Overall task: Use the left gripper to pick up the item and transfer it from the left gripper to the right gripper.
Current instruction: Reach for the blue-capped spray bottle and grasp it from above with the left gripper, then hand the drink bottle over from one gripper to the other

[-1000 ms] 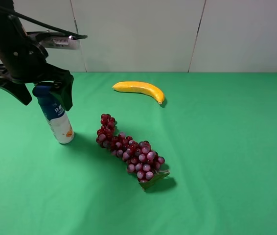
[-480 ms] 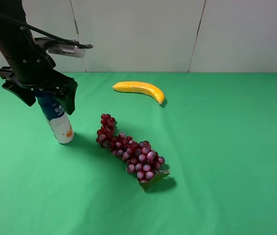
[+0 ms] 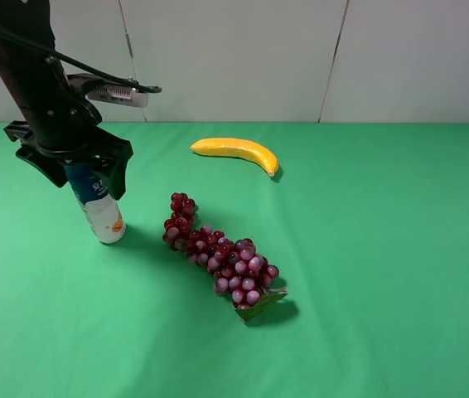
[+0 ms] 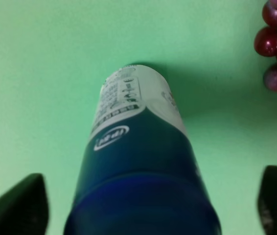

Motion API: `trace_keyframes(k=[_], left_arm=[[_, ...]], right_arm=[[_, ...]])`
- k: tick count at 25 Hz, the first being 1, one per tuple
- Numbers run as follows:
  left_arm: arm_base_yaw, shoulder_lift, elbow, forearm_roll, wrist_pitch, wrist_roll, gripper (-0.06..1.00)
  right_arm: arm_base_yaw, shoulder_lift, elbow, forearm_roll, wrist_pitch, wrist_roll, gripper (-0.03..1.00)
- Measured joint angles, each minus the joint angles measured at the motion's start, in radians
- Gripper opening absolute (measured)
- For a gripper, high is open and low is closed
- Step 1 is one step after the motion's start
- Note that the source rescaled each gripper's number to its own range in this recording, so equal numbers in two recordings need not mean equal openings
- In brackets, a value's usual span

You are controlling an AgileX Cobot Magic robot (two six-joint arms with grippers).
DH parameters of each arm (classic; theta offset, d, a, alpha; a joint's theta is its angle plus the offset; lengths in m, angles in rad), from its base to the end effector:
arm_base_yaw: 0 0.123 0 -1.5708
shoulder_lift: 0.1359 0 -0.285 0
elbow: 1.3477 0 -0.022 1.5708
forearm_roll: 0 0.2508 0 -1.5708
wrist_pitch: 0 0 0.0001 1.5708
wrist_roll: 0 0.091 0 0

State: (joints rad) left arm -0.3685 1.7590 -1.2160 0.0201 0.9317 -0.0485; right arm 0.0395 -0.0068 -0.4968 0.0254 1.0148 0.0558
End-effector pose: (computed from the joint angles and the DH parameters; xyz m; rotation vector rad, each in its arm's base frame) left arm 0.3197 -0.1219 0.2130 0.4867 2.9183 -0.0313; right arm -0.0038 0.0018 0.2802 0.0157 1.9956 0.0915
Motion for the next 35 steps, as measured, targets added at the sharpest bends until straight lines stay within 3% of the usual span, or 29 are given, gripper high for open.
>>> trace_keyframes(k=[4, 5, 21, 28, 32, 35], left_arm=[[0.0, 0.0, 0.0, 0.003, 0.0, 0.0, 0.03], [0.0, 0.0, 0.0, 0.006, 0.0, 0.0, 0.0], [0.0, 0.002, -0.015, 0.002, -0.012, 0.0, 0.0], [0.0, 0.004, -0.176, -0.009, 0.139, 0.0, 0.0], [0.0, 0.004, -0.284, -0.05, 0.228, 0.0, 0.0], [0.0, 0.004, -0.356, -0.104, 0.236, 0.0, 0.0]], right_arm=[[0.0, 0.0, 0.0, 0.0, 0.0, 0.0, 1.0], [0.0, 0.0, 0.0, 0.0, 0.0, 0.0, 1.0], [0.0, 0.0, 0.0, 0.001, 0.0, 0.0, 1.0], [0.0, 0.0, 0.0, 0.001, 0.0, 0.0, 1.0], [0.0, 0.0, 0.0, 0.001, 0.0, 0.0, 1.0], [0.0, 0.0, 0.0, 0.002, 0.0, 0.0, 1.0]])
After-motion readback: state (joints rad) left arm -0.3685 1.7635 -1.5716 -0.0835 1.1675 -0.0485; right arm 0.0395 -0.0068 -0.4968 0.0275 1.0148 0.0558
